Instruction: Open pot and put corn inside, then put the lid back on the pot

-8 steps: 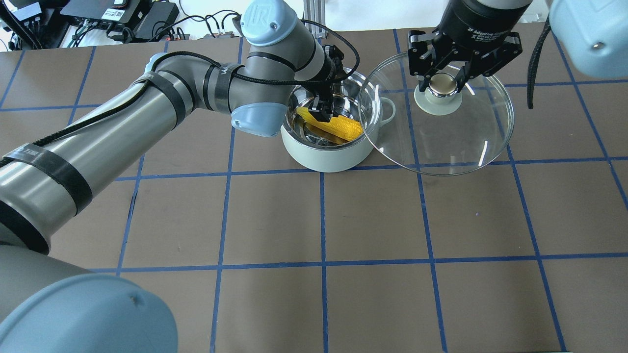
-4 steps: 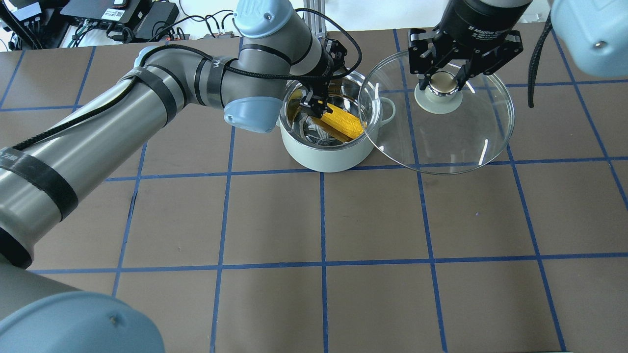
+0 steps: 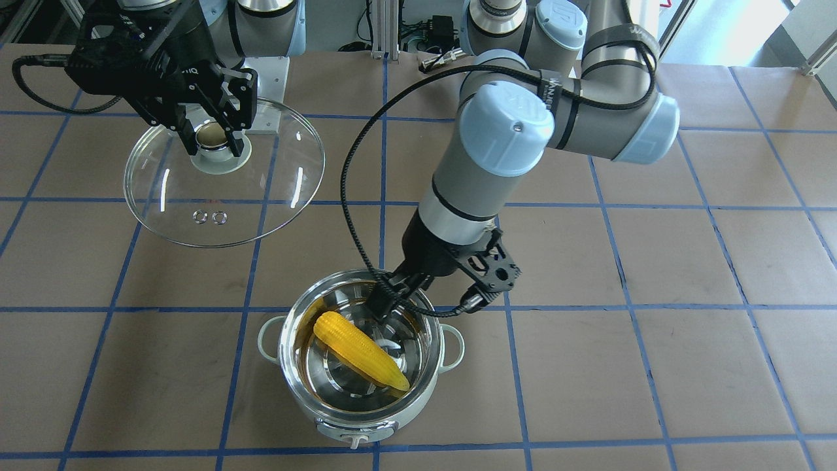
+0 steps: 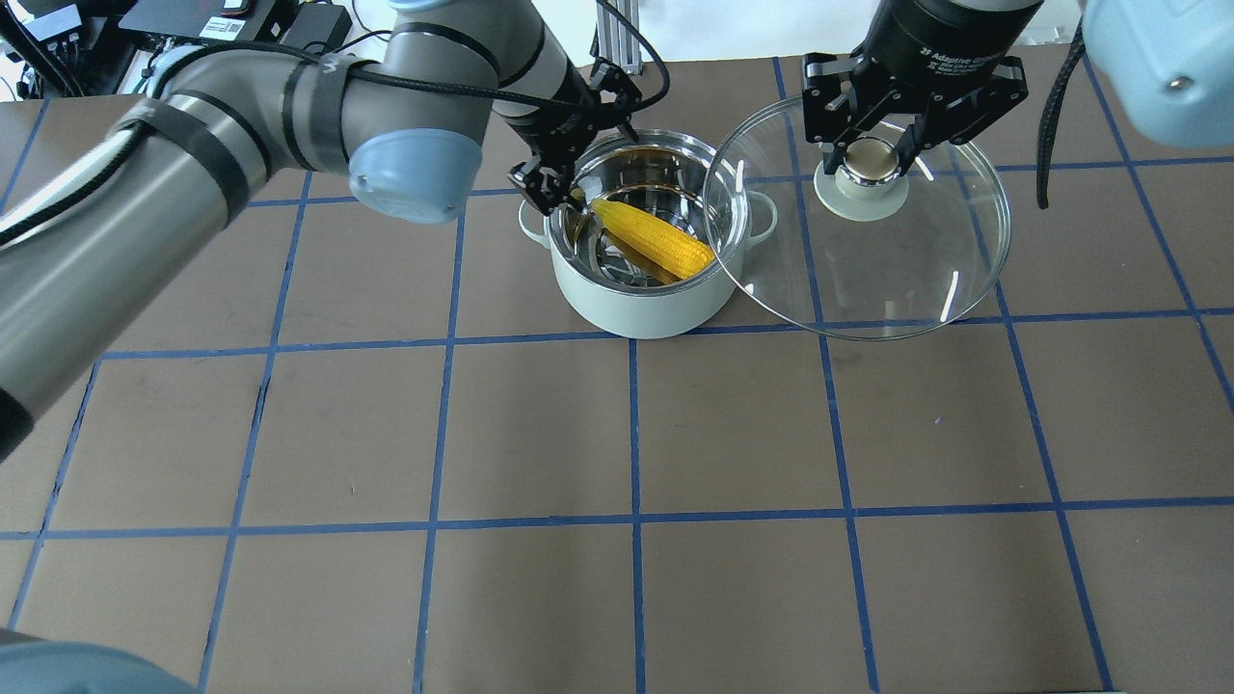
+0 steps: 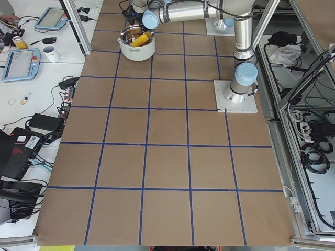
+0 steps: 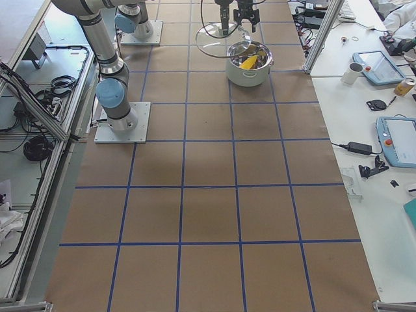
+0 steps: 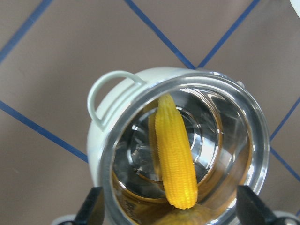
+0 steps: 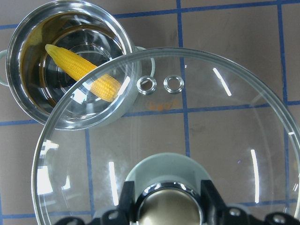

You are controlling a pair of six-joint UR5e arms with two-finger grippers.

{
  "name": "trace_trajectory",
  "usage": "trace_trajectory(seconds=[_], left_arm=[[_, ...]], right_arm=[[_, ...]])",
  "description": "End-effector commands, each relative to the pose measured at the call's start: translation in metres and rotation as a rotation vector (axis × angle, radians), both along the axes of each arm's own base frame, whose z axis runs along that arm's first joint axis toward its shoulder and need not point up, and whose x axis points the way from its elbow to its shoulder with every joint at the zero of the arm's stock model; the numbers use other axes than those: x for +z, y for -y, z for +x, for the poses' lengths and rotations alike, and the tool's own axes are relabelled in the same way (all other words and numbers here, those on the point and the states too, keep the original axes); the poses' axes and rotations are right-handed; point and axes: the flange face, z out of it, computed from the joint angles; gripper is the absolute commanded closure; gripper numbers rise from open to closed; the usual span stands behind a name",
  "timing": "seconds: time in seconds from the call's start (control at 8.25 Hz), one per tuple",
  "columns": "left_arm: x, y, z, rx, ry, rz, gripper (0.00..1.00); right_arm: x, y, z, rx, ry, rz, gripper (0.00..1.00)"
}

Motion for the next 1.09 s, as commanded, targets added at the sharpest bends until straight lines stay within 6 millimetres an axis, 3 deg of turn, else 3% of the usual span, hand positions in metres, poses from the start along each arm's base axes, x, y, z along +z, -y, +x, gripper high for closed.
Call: trace_trajectory(seconds=[0.0, 0.24, 0.36, 0.48, 0.73, 0.97], left_arm=[[0.047, -0.015, 0.085, -0.216, 0.256, -0.017, 0.00], [0.089, -0.038, 0.138, -0.333, 0.386, -0.019, 0.00], [0.110, -0.058, 0.148, -0.386, 0.427, -0.009, 0.00], [0.126, -0.073, 0.148, -0.425, 0.441, -0.019, 0.00], [0.139, -0.086, 0.147, -0.504, 0.454, -0.033, 0.00], [0.150, -0.096, 0.138, -0.517, 0.417, -0.065, 0.00]], right_arm=[[0.000, 0.002, 0.000, 0.000, 0.000, -0.002, 0.47], [-0.001, 0.006, 0.000, -0.002, -0.004, -0.001, 0.47], [-0.004, 0.015, 0.001, -0.001, -0.008, 0.004, 0.46], [-0.015, 0.037, 0.005, 0.001, -0.005, 0.019, 0.46], [-0.033, 0.085, 0.028, 0.011, 0.002, -0.001, 0.46], [-0.065, 0.104, 0.087, 0.009, 0.024, -0.045, 0.46]])
